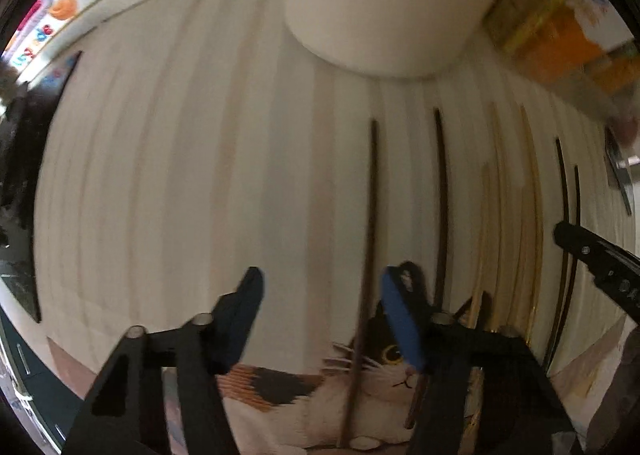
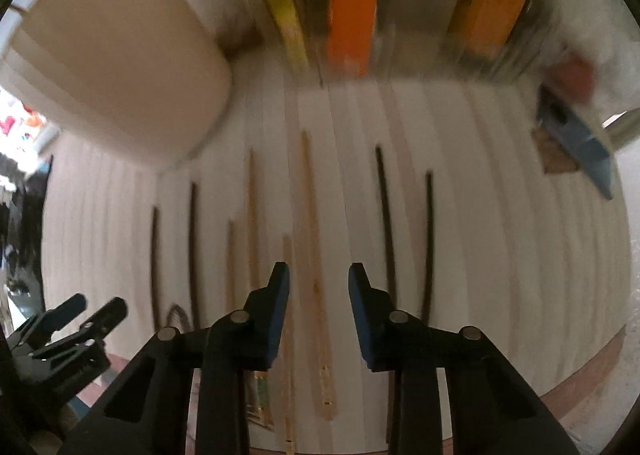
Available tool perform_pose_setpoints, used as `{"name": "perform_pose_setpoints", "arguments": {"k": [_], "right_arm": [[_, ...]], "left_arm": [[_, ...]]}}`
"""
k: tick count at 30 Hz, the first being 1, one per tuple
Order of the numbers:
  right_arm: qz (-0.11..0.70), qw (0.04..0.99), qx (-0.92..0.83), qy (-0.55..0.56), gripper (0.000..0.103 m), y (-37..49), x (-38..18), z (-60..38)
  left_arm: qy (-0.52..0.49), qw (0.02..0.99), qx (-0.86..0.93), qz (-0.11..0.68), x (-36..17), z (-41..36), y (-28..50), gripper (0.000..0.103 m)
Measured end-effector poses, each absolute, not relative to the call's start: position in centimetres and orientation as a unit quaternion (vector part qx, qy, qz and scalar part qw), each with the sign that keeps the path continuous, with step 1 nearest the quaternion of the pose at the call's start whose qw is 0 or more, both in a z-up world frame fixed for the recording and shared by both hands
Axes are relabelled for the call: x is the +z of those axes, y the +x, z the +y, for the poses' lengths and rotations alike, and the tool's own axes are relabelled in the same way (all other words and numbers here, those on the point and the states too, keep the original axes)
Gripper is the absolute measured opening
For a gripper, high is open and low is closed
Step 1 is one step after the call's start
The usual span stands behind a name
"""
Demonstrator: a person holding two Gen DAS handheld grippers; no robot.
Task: Organize utensils
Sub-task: 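Move both grippers back down to the remaining chopsticks, then grasp a dark brown chopstick with the left gripper while the right grasps a wooden one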
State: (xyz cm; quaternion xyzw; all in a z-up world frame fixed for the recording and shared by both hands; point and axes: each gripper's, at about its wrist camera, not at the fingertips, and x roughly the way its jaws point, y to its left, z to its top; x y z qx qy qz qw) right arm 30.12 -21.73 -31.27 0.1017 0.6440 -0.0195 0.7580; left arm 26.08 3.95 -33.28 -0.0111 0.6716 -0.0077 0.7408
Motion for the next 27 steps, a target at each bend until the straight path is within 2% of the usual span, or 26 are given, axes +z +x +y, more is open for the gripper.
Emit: {"name": "perform_pose_setpoints", "arguments": {"k": [1,2,3,5,6,10,17,20,24,27], "right_arm": [[0.651,0.752,-0.018,0.097,0.030,30.0,-32.0,-21.5],[0.656,0.748,-0.018,0.093,0.029,30.0,-32.4,-21.5],[0.662,0.744,-0.019,0.088,0.026,29.9,-33.0,-21.4],[0.674,0.734,-0.021,0.080,0.016,29.7,-34.1,-21.3],[0.677,0.731,-0.020,0.081,0.012,29.5,-34.5,-21.3],[0.681,0.730,-0.023,0.059,0.002,28.8,-34.8,-21.1],[0.707,0.704,-0.021,0.067,0.000,25.4,-35.6,-22.4],[0.693,0.712,-0.010,0.111,0.000,24.8,-34.7,-23.6],[0.678,0.718,0.012,0.155,0.008,25.8,-33.9,-24.3],[0.684,0.715,0.019,0.147,0.013,27.0,-34.0,-23.5]], "left_arm": [[-0.008,0.740,-0.009,0.673,-33.6,3.8,26.0,0.037],[-0.005,0.738,-0.010,0.674,-33.8,3.6,26.1,0.030],[-0.013,0.743,-0.019,0.668,-33.9,3.5,26.0,0.027],[-0.008,0.741,-0.018,0.671,-34.1,3.1,26.0,0.006],[-0.005,0.740,-0.016,0.673,-34.2,3.0,26.0,0.004],[-0.009,0.741,-0.012,0.671,-34.4,3.1,25.5,0.004],[-0.034,0.735,0.003,0.677,-34.2,6.0,24.9,0.003],[-0.038,0.734,0.004,0.678,-34.4,6.6,24.4,0.003],[-0.033,0.735,0.007,0.678,-34.1,7.0,24.5,0.003],[-0.031,0.735,0.006,0.677,-34.0,6.4,24.7,0.003]]}}
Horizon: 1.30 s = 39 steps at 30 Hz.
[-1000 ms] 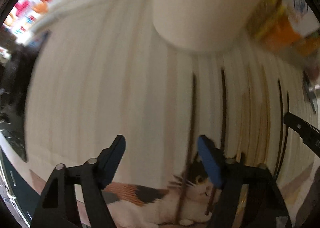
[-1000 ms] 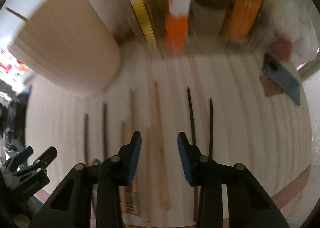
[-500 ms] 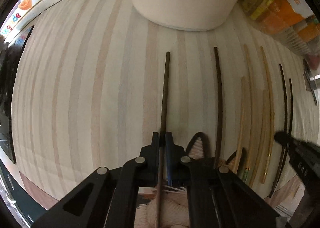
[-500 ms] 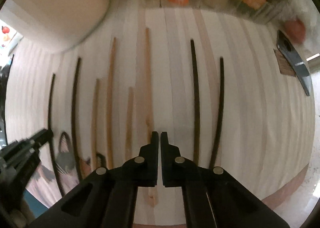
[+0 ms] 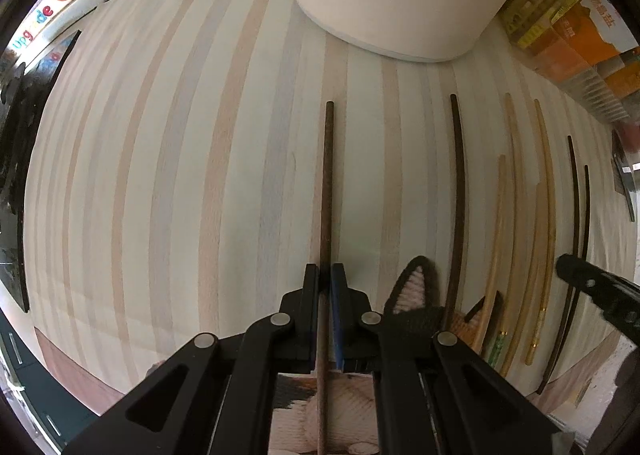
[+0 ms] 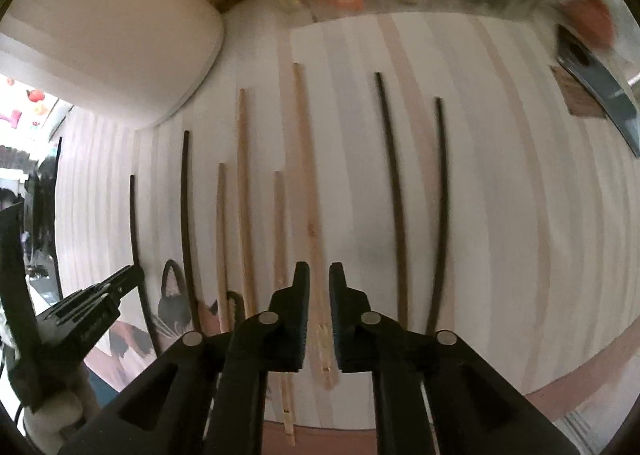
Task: Organize utensils
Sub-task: 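Grasp a dark brown chopstick with the left gripper while the right grasps a wooden one, then lift both held chopsticks and carry them over the beige holder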
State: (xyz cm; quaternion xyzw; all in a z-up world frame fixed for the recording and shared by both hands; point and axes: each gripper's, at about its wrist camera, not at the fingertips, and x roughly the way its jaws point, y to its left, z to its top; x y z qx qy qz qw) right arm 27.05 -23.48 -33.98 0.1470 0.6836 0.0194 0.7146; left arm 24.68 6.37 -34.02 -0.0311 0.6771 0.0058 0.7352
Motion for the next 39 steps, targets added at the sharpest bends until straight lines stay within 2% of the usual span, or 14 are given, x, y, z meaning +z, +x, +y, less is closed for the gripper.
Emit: {"name": "perform_pose_setpoints", "arguments": {"k": [3,6,15,17,19,20,23,24,27,39], "right_arm": [[0.702,0.702,0.023,0.123,0.014,27.7,-35.1,-22.4],[0.710,0.700,0.007,0.082,0.007,27.7,-35.8,-21.4],[0.742,0.666,0.006,0.077,0.007,24.0,-35.8,-23.0],[0.750,0.657,0.007,0.084,0.009,24.0,-35.7,-23.3],[0.742,0.665,0.001,0.084,0.023,24.7,-35.3,-23.7],[0.738,0.670,-0.002,0.086,0.025,25.2,-35.4,-24.9],[0.728,0.679,-0.014,0.088,0.027,28.0,-35.4,-25.4],[0.729,0.679,-0.019,0.083,0.026,28.7,-35.5,-25.4],[0.722,0.688,-0.039,0.056,0.007,29.5,-36.0,-23.9],[0.755,0.655,-0.024,0.022,0.008,33.5,-37.3,-20.5]], "left_arm": [[-0.032,0.735,0.007,0.677,-34.0,6.4,24.8,0.004],[-0.032,0.735,0.006,0.677,-34.0,6.7,24.6,0.004],[-0.040,0.734,0.004,0.678,-33.9,7.6,24.5,0.004],[-0.036,0.734,0.003,0.678,-33.9,7.4,24.6,0.004],[-0.034,0.733,0.001,0.680,-34.0,7.2,24.6,0.004],[-0.034,0.732,0.000,0.681,-34.0,7.2,24.6,0.004],[-0.031,0.730,-0.001,0.683,-34.2,6.9,24.8,0.004],[-0.031,0.729,-0.002,0.684,-34.2,6.9,24.8,0.004],[-0.044,0.724,-0.006,0.689,-34.2,7.2,25.0,0.004],[-0.040,0.704,-0.032,0.708,-34.6,8.2,26.8,0.005]]}}
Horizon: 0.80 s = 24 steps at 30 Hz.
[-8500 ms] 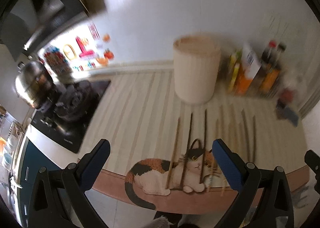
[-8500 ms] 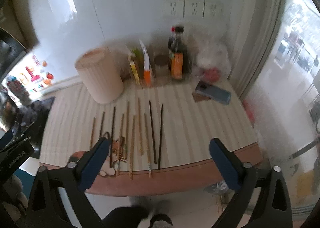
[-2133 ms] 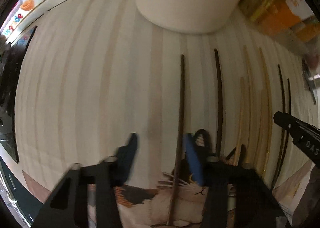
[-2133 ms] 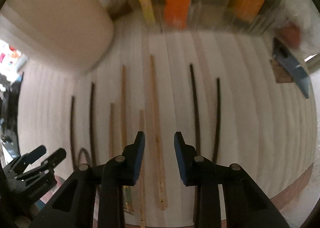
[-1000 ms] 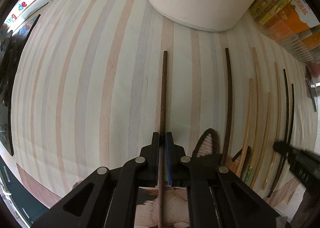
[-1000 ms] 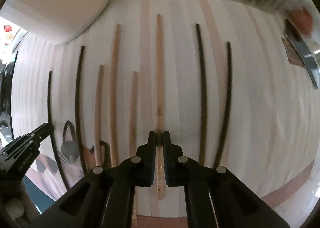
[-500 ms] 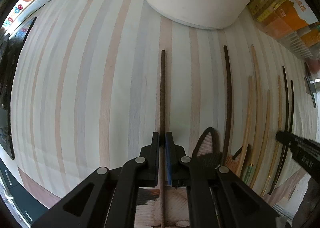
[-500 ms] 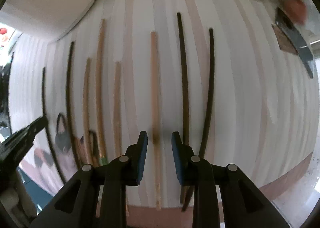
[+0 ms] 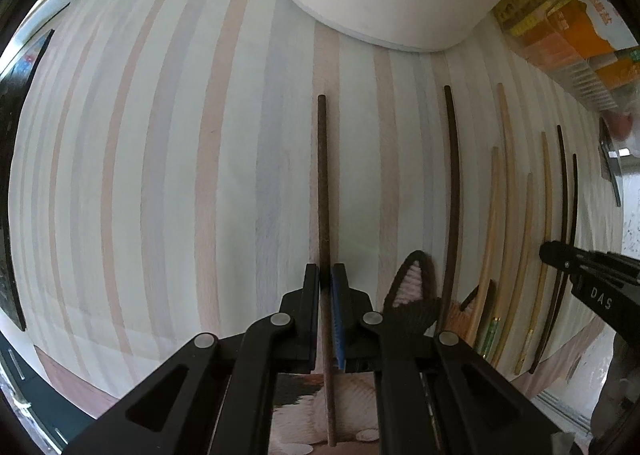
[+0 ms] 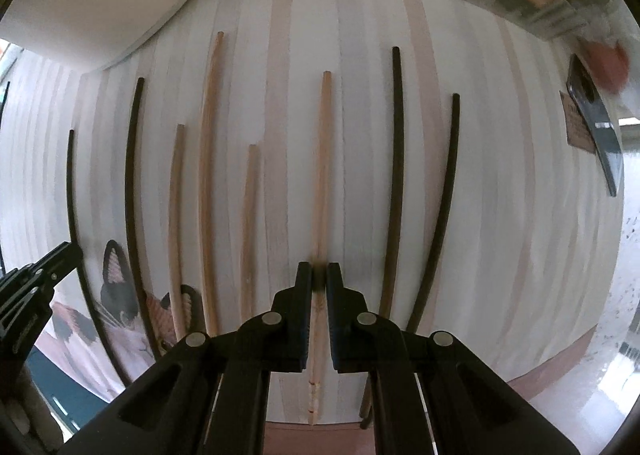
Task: Organize utensils
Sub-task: 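Lift both held chopsticks and carry them over the beige holder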
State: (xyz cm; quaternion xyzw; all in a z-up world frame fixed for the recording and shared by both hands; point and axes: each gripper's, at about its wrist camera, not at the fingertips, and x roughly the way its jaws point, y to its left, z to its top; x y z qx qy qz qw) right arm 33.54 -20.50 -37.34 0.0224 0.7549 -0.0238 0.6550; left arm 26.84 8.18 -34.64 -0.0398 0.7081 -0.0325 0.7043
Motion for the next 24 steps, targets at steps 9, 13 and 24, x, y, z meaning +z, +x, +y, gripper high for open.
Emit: {"name": "perform_pose_setpoints", "arguments": {"k": [9,13,24], "right_arm": [[0.758,0.652,-0.024,0.008,0.009,32.7,-38.2,-18.5],[0.750,0.661,-0.025,0.001,0.009,31.9,-38.0,-18.6],[0.714,0.698,0.001,0.050,0.007,28.3,-35.1,-19.4]], "left_arm": [[-0.001,0.705,-0.023,0.708,-35.3,5.9,28.1,0.004],[0.002,0.714,-0.016,0.700,-35.2,4.9,27.7,0.003],[0.020,0.761,-0.007,0.649,-31.0,4.9,24.4,0.003]]}}
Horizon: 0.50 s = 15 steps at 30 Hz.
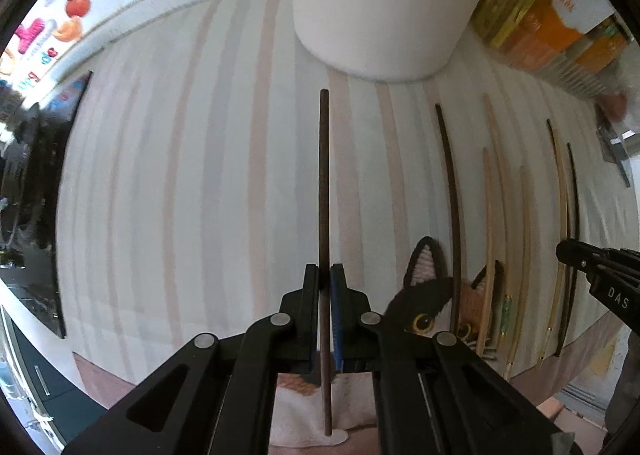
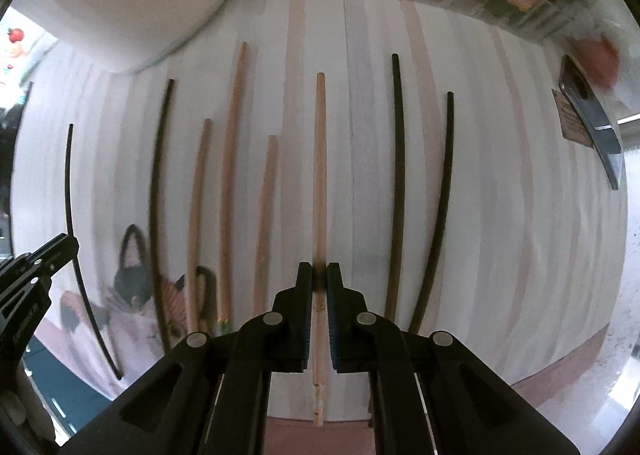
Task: Organize utensils
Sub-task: 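Lift both held chopsticks and carry them over the beige holder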
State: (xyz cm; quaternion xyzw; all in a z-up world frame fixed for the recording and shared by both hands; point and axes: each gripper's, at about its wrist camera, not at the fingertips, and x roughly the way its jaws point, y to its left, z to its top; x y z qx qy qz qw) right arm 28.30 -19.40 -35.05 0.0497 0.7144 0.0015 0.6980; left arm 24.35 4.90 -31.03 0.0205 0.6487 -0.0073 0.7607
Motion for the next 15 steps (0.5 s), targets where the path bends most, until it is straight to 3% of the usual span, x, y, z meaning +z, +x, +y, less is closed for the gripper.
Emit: {"name": "perform_pose_setpoints", "arguments": {"k": [15], "right_arm": [[0.616,0.783,0.038,0.077,0.007,26.1,-24.6,-19.5]], "left_arm": [[-0.027,0.844,0.003,0.535,-19.7,8.2,22.9,0.003]]}}
